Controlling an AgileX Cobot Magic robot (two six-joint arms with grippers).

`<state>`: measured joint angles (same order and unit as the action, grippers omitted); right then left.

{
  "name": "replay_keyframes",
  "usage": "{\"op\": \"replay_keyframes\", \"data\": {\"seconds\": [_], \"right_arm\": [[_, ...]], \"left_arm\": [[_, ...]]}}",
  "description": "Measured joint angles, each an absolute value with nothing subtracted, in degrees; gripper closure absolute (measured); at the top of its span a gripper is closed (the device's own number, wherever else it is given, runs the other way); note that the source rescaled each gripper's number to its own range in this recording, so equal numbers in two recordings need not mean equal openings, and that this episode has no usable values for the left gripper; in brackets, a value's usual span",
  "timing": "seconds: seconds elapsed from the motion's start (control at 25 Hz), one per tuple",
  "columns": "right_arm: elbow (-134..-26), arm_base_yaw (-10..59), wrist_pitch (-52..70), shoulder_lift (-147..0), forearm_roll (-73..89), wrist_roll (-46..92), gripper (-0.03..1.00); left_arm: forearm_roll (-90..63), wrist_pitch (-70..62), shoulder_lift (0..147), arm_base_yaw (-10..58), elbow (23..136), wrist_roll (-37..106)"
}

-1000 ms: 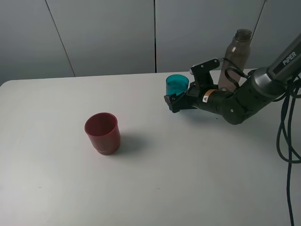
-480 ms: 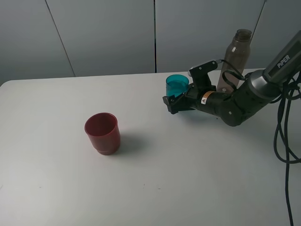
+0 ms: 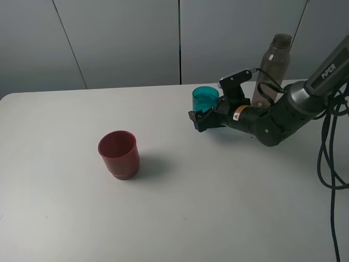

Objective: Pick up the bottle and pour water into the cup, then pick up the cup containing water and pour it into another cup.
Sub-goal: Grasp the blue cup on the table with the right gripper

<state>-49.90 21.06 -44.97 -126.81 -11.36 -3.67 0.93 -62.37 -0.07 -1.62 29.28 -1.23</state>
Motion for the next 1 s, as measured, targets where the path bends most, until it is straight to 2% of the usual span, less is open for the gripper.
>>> {"op": "replay_keyframes", "data": {"seconds": [1.0], "right_arm": [[-51.0, 21.1, -57.1, -132.7, -8.0, -3.3, -0.01]], "left_arm": [[0.9, -62.4, -0.1, -1.6, 29.3, -1.1]]}}
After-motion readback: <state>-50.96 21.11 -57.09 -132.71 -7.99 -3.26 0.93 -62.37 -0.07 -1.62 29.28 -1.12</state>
